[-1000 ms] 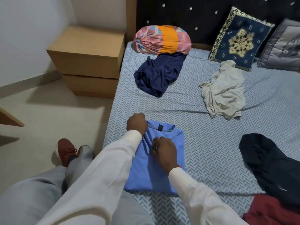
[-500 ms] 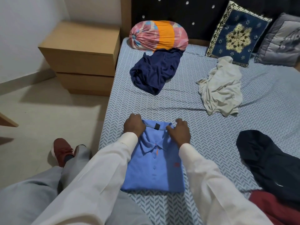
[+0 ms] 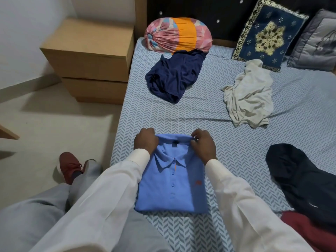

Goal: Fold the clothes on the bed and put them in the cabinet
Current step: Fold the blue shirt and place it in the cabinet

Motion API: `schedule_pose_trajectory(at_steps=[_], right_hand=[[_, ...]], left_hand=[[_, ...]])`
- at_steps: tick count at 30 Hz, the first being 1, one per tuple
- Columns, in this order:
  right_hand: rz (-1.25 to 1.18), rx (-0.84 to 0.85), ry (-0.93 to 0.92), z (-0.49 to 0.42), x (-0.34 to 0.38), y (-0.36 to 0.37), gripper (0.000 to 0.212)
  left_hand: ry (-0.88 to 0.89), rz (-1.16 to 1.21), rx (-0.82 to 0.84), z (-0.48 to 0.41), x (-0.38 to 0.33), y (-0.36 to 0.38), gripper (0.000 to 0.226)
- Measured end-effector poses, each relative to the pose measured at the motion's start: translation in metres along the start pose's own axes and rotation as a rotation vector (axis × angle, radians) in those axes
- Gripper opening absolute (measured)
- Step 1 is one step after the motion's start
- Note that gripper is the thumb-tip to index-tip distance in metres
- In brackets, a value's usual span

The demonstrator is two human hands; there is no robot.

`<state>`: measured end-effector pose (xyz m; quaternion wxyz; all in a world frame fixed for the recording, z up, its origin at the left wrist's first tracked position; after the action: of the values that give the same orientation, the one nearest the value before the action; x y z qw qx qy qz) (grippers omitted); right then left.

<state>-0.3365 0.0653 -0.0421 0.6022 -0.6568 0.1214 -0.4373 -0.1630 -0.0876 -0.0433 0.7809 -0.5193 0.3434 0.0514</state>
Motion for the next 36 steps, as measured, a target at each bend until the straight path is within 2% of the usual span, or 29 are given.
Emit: schedule_pose_trajectory(at_steps=[2, 5, 8, 10, 12, 13, 15, 18, 21, 25, 28, 31, 36], right_hand=[[0.000, 0.026, 0.092, -0.002, -0.003, 0.004, 0.038], [-0.019, 0.077, 0.159, -0.003, -0.005, 0.007, 0.038], [-0.061, -0.062, 0.180, 0.012, 0.003, -0.002, 0.047], [-0.097, -0.148, 0.039, 0.031, 0.016, 0.002, 0.041], [-0.147, -0.034, -0.116, 0.051, 0.037, 0.013, 0.036], [-0.149, 0.047, -0.162, 0.059, 0.047, 0.019, 0.039], [-0.103, 0.113, -0.217, 0.062, 0.066, 0.030, 0.043], [-0.035, 0.101, -0.232, 0.054, 0.095, 0.038, 0.038], [0.032, 0.156, -0.218, 0.044, 0.110, 0.041, 0.008], [-0.142, 0.191, -0.122, 0.035, 0.104, 0.038, 0.009], [-0.184, 0.223, -0.133, 0.031, 0.101, 0.043, 0.011], [-0.226, 0.252, -0.085, 0.031, 0.100, 0.045, 0.003], [-0.205, 0.244, -0.093, 0.031, 0.101, 0.045, 0.017]], left_hand=[[-0.022, -0.028, 0.011, 0.004, -0.003, 0.000, 0.021], [-0.057, -0.056, 0.012, 0.008, -0.007, -0.003, 0.027], [-0.175, 0.173, 0.035, 0.008, 0.001, -0.007, 0.044], [-0.270, 0.426, 0.075, 0.003, 0.015, -0.006, 0.045], [-0.316, 0.652, 0.122, 0.000, 0.030, 0.002, 0.018], [-0.350, 0.768, 0.126, 0.002, 0.032, 0.003, 0.016], [-0.399, 0.916, 0.085, 0.009, 0.034, 0.003, 0.028], [-0.380, 0.919, 0.049, 0.012, 0.035, 0.004, 0.021], [-0.363, 0.922, 0.078, 0.012, 0.035, 0.005, 0.023], [-0.354, 0.985, 0.123, 0.012, 0.029, 0.003, 0.024], [-0.371, 1.075, 0.179, 0.012, 0.031, 0.001, 0.021], [-0.399, 1.105, 0.177, 0.012, 0.035, 0.003, 0.017], [-0.393, 1.158, 0.165, 0.008, 0.035, 0.000, 0.017]])
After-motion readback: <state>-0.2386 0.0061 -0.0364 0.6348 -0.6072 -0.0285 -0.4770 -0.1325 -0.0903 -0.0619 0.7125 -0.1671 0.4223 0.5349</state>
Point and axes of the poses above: each hand's wrist, its own z-axis away from the middle knuckle, its own y-axis out of the palm, x = y × z, the point moved 2 cm from there along -z, towards the middle knuckle, and after that the axes turned 9 degrees about z, right-handed, at the moved point
